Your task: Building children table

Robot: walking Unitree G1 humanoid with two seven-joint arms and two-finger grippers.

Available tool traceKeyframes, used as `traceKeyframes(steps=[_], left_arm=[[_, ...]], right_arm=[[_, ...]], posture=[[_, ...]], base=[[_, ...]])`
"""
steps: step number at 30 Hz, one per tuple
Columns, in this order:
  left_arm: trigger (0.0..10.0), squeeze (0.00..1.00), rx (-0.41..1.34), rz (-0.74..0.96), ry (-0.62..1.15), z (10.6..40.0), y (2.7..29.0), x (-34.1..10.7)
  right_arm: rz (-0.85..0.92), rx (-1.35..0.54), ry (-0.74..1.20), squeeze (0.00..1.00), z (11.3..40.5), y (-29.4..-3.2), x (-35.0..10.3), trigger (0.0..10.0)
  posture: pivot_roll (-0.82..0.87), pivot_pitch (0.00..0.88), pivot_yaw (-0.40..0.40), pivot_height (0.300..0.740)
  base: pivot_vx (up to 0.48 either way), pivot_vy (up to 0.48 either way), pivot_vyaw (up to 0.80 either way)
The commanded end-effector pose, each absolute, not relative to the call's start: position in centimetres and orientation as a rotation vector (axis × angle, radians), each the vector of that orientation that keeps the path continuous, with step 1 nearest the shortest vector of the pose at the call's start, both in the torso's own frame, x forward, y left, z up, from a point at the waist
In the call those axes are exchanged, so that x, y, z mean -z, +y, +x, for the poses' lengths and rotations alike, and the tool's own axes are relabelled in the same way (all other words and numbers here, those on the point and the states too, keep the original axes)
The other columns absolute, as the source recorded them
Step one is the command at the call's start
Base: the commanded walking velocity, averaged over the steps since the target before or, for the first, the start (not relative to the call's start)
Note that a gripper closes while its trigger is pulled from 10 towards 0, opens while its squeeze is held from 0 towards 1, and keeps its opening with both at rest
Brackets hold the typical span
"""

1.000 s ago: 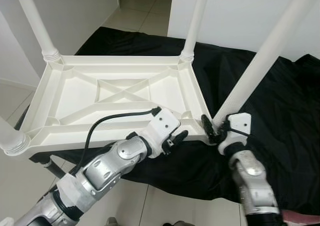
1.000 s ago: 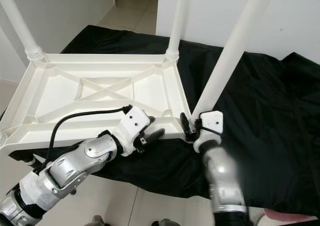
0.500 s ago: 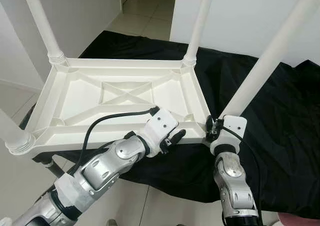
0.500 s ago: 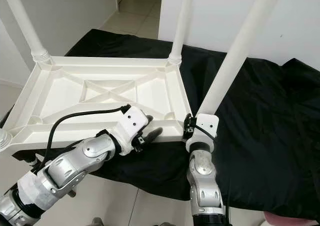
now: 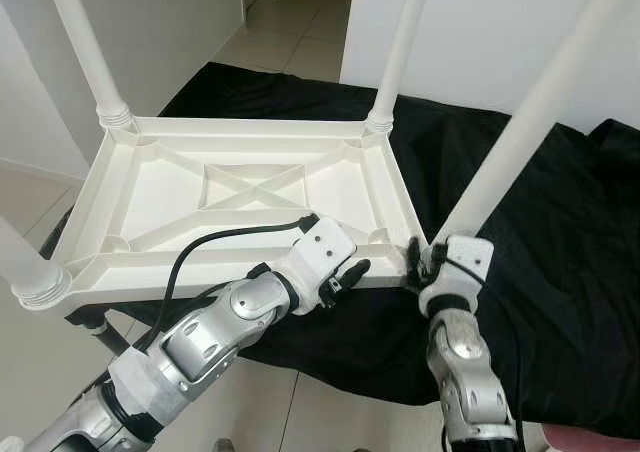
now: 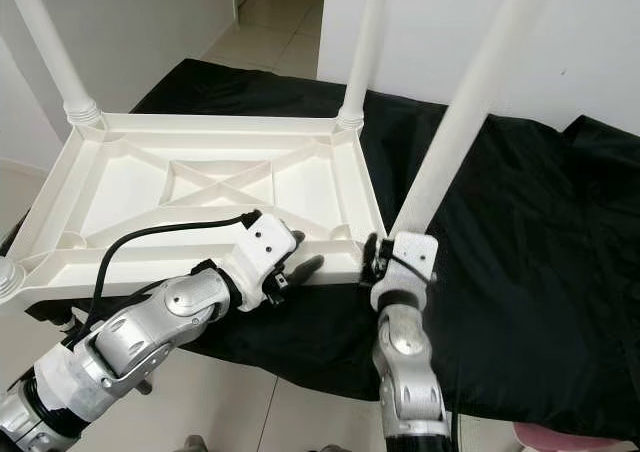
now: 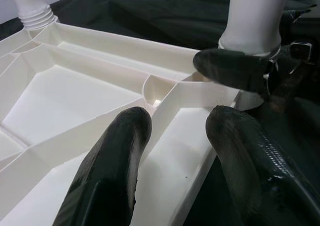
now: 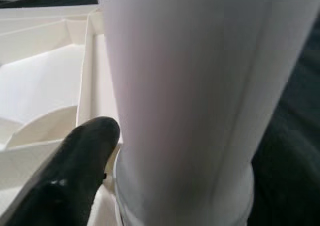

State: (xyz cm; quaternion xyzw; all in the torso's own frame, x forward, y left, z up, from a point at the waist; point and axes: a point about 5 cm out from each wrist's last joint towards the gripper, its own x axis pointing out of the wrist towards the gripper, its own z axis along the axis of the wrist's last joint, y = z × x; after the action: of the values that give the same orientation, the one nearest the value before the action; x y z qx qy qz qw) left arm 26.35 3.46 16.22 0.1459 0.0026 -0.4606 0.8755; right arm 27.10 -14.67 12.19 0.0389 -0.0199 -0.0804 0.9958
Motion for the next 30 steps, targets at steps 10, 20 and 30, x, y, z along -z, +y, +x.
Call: traceKeyframes(steps=[10,20,30], left_arm=[[10.0,0.0,1.155,0.307,0.012,25.4,2.8,-16.1],[10.0,0.0,1.154,0.31,0.01,25.5,2.7,-16.1],[10.0,0.0,1.144,0.321,-0.004,25.7,2.6,-16.4]], right_arm=[[0.04,0.025,-0.114,0.0,26.9,-15.9,-12.7,10.0],[-0.017,-0.124,-0.162,0.0,27.9,-17.0,-13.4,10.0],[-0.138,-0.359,-0.216,0.0,30.4,-17.2,-14.7,8.1]], posture=[[-0.01,0.056,-0.059,0.74],[0.0,0.064,-0.051,0.74],[0.01,0.077,-0.045,0.74]], base=[[0.0,0.0,0.0],[0.0,0.0,0.0],[0.0,0.0,0.0]])
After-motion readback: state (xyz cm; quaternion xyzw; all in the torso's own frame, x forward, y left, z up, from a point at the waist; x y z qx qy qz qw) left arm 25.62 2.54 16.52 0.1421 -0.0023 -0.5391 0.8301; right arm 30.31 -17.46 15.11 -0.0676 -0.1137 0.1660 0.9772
